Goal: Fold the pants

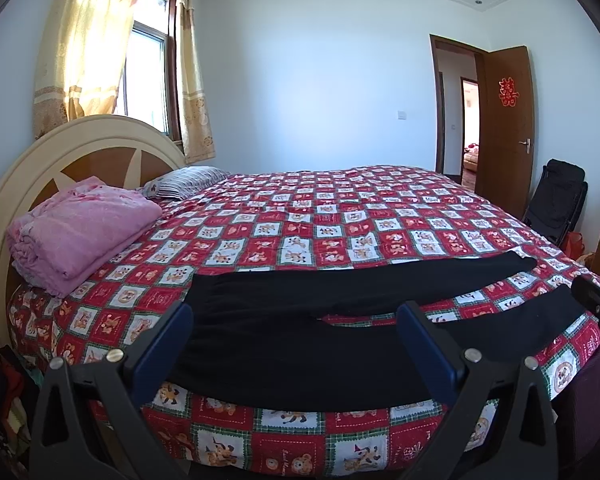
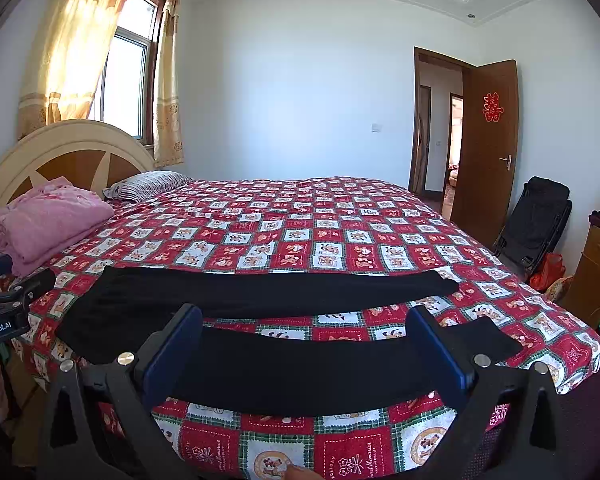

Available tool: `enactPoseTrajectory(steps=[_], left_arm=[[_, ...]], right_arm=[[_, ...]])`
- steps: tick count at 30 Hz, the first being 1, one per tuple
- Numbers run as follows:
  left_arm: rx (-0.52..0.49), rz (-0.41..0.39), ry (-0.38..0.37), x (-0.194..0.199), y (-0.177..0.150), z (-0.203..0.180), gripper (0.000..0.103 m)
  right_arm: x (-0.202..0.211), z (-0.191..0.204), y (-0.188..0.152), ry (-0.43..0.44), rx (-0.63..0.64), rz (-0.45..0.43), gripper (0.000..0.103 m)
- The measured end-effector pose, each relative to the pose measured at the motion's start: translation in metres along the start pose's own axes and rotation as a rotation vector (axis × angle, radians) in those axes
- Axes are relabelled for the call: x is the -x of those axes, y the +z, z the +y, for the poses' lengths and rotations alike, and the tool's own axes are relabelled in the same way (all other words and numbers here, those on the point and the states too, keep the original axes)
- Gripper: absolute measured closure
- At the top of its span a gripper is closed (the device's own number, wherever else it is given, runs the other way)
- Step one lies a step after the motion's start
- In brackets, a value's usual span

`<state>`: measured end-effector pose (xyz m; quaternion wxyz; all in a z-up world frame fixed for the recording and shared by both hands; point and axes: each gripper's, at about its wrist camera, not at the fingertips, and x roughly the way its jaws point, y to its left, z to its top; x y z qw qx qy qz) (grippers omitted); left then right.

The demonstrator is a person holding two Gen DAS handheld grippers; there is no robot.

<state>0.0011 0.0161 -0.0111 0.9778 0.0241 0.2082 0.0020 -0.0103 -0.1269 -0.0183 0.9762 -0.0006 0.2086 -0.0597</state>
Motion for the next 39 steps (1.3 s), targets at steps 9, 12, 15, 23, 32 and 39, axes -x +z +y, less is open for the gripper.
enactPoseTrajectory(steps=[9,12,15,23,32,39], left_arm=[[0.003,0.001,0.001,-0.001,-0.001,0.003,0.000],[0.004,0.001,0.002,-0.001,-0.001,0.005,0.000],[0.004,0.002,0.001,-0.001,-0.002,0.006,0.000],[0.007,0.010,0.006,-0.004,-0.003,0.012,0.000],[0.008,0.016,0.008,-0.007,-0.004,0.010,0.000],[0.008,0.042,-0.002,-0.014,-0.008,0.004,0.000]], right_arm=[[-0.001,0.000,-0.001,0.000,0.000,0.001,0.001],[-0.001,0.000,-0.001,0.000,0.000,0.001,0.001],[-0.001,0.000,-0.002,0.000,0.001,0.002,0.001],[-0.002,0.003,-0.004,0.003,0.005,0.008,0.001],[-0.002,0.007,-0.002,0.009,0.015,0.019,0.001],[-0.005,0.007,-0.003,0.041,0.013,0.028,0.001]])
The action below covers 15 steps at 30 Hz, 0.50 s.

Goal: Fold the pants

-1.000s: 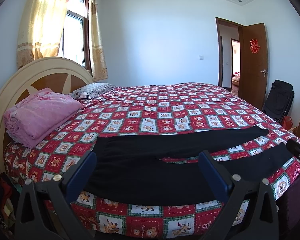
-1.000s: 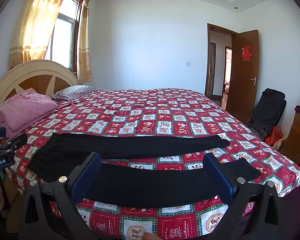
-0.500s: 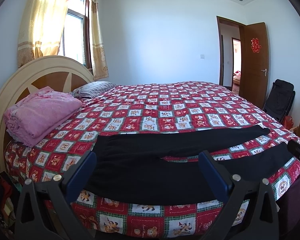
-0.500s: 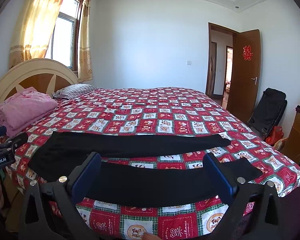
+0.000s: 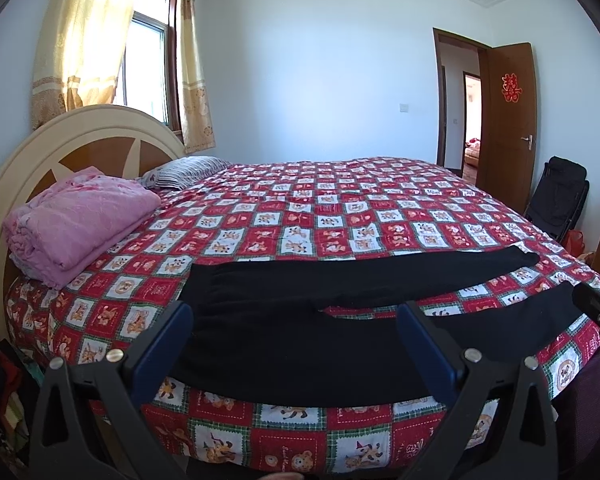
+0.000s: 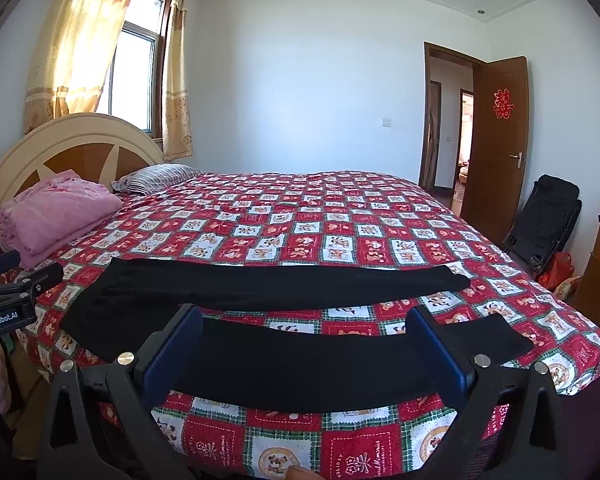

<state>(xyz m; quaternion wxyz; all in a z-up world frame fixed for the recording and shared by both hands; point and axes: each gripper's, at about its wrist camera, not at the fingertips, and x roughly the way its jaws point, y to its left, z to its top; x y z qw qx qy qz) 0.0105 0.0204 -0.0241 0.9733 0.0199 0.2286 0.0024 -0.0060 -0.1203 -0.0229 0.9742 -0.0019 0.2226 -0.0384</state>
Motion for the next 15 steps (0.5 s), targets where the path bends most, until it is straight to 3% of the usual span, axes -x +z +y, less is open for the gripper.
enactPoseTrajectory(steps=[7,15], left_arm=[[-0.038,0.103,0.008,-0.043,-0.012,0.003,0.000],[-0.040,0.207,0.129,-0.142,-0.011,0.076,0.000]], right_arm=[[-0.015,0.004,-0.009,0.079,0.017,0.034,0.001],[-0.063,0.006,-0.039,0.102,0.044,0.131,0.001]])
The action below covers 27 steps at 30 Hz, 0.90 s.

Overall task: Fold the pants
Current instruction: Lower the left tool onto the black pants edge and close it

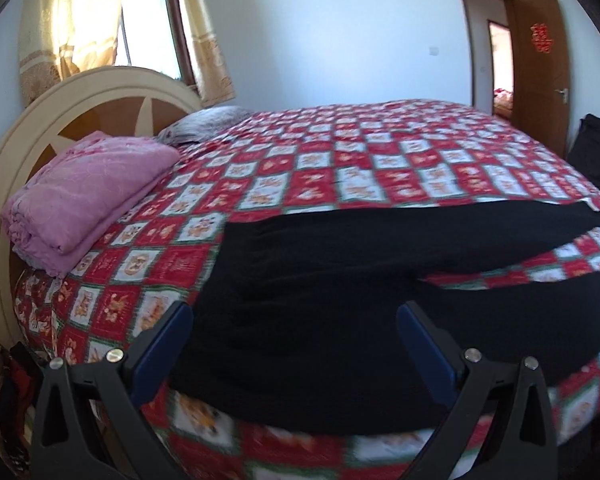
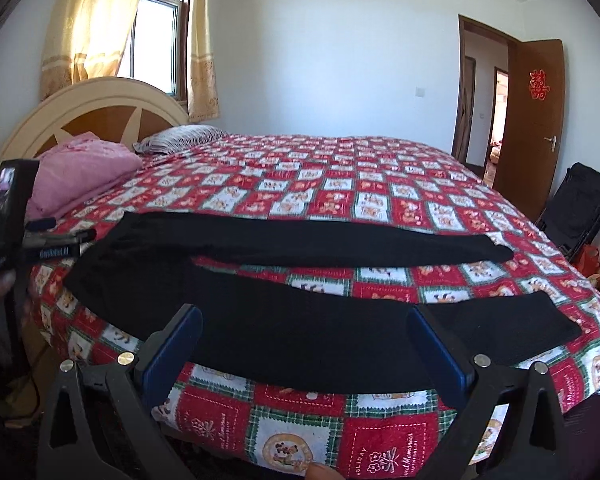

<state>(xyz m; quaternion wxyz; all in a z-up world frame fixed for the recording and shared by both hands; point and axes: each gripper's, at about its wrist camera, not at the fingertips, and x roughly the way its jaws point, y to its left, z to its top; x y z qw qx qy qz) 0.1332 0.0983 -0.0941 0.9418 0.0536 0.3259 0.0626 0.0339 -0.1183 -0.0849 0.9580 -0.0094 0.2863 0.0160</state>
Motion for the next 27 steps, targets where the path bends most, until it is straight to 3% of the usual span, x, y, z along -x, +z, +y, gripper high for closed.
enactPoseTrajectory(steps=[4,10,16,21,25,27], left_arm=[[0.047,0.051,0.022,-0.055,0.017,0.041,0.000],[0.065,0.144,-0.003,-0.134,0.040,0.065,0.002],[0.114,0.215,-0.101,-0.192,0.061,0.078,0.034],[0.164,0.278,-0.172,-0.226,0.064,0.089,0.050],[0.216,0.275,-0.253,-0.236,0.052,0.099,0.051],[0.222,0.262,-0.285,-0.238,0.049,0.101,0.051]], right_arm=[[-0.020,-0.004,-0.012,0.022,-0.014,0.032,0.001],[-0.047,-0.011,-0.023,0.031,-0.034,0.078,0.001],[-0.066,-0.016,-0.026,0.029,-0.053,0.122,0.001],[-0.075,-0.016,-0.027,0.017,-0.045,0.128,0.001],[-0.085,-0.021,-0.023,0.030,-0.056,0.137,0.001],[-0.089,-0.026,-0.018,0.049,-0.068,0.140,0.008]])
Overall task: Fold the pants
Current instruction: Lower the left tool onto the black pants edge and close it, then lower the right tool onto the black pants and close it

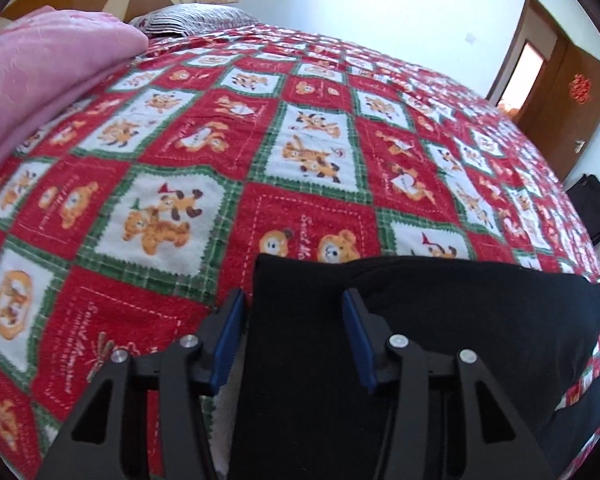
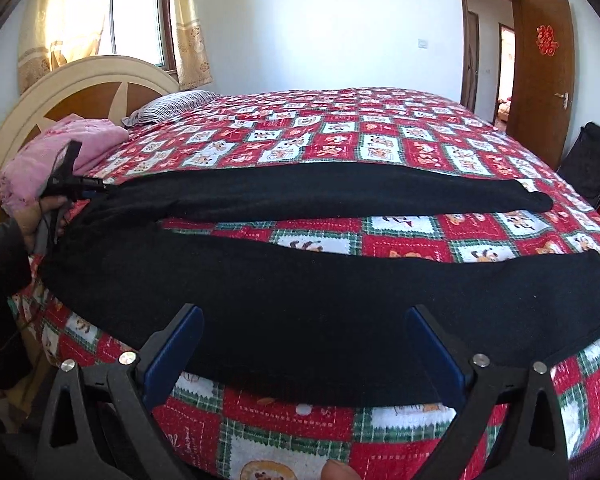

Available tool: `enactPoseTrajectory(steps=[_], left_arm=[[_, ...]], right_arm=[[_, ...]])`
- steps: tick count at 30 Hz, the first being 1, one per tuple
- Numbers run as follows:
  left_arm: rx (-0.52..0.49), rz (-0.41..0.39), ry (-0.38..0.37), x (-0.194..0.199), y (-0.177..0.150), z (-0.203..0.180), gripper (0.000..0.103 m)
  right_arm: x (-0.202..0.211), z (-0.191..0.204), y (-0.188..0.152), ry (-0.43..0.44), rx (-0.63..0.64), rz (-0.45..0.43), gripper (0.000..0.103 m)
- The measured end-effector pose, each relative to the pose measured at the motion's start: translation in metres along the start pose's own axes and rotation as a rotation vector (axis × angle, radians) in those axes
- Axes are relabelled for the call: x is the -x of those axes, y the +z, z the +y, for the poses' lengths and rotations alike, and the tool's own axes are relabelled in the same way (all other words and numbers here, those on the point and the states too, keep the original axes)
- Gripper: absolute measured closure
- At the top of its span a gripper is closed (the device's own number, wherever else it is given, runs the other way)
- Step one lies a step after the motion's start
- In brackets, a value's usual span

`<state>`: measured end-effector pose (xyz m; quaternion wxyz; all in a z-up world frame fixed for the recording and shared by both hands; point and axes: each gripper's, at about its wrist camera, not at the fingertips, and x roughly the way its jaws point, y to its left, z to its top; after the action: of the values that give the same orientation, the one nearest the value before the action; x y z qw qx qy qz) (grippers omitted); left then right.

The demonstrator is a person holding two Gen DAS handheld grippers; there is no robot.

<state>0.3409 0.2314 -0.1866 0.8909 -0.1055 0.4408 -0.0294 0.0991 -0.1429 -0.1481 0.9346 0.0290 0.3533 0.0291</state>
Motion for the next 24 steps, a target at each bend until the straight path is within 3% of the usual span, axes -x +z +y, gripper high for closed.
enactPoseTrajectory(steps=[2,4,7,10,16,24], left_arm=[[0.008,0.006,-0.019,0.000,0.001,0.003,0.050],[0.007,0.001,-0.030,0.003,0.002,0.003,0.058],[-0.026,-0.033,-0.051,0.008,0.005,0.003,0.086],[0.005,-0.042,-0.099,0.008,0.006,0.009,0.087],[0.013,-0.026,-0.111,0.001,0.010,0.010,0.086],[-0.024,-0.031,-0.088,-0.002,0.013,0.008,0.076]], right_arm=[[-0.004,-0.010,0.010,0.009,-0.013,0.004,0.029],[-0.007,-0.020,0.019,0.006,-0.032,0.011,0.031],[-0.009,-0.037,0.030,-0.014,-0.046,0.005,0.031],[-0.009,-0.059,0.045,-0.060,-0.047,0.004,0.031],[-0.012,-0.125,0.076,-0.137,-0.118,0.027,0.031],[-0.049,-0.257,0.115,-0.219,-0.275,0.133,0.031]])
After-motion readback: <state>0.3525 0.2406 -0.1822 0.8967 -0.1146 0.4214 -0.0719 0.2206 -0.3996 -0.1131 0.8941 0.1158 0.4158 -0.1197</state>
